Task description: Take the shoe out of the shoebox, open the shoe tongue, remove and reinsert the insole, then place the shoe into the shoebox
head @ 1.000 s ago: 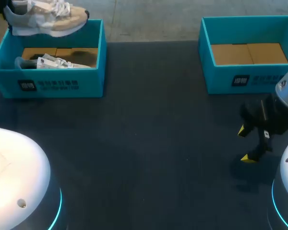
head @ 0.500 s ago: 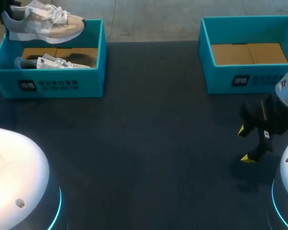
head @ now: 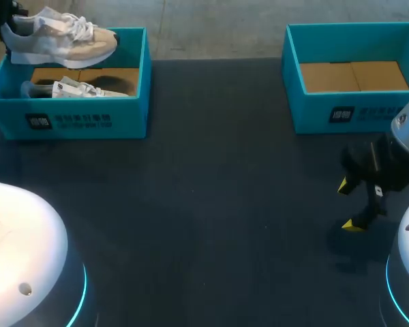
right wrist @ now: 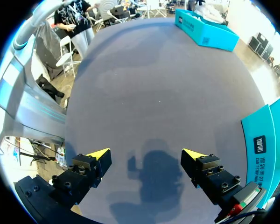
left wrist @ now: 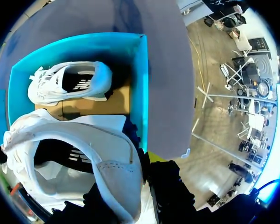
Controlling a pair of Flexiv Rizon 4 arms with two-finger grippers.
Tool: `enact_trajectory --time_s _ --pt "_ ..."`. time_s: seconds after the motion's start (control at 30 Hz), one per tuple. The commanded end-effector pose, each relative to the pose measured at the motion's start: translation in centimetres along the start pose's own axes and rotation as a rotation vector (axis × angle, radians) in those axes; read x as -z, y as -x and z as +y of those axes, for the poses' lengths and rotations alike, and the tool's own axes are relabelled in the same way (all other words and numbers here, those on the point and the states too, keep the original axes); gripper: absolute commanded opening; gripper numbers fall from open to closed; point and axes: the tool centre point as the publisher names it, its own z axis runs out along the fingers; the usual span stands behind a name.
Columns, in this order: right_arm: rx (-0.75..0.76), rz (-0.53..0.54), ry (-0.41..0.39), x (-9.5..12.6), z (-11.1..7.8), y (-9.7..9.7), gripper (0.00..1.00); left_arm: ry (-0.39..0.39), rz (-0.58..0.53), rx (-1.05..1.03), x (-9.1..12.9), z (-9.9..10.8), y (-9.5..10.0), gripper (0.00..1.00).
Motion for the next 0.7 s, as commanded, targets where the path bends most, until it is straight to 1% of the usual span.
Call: enact_trajectory --time_s 0.03,0.17,0.47,0.7 --pt "0.0 -0.003 0.0 0.0 0.0 -0.2 1.0 -0.018 0.005 0.007 -1.0 0.9 0.4 0.0" --pt "0.0 -0.003 0.0 0.0 0.0 -0.2 1.0 -0.022 0.003 -0.001 -1.2 1.0 0.8 0.0" --pt "0.0 -0.003 0.0 0.0 0.0 -0.2 1.0 -0.021 0.004 -0.023 -1.7 0.9 2.2 0.0" --pt "0.0 -0.003 0.0 0.0 0.0 -0.2 1.0 -0.033 0.019 -0.022 -2.4 0.8 2.7 0.0"
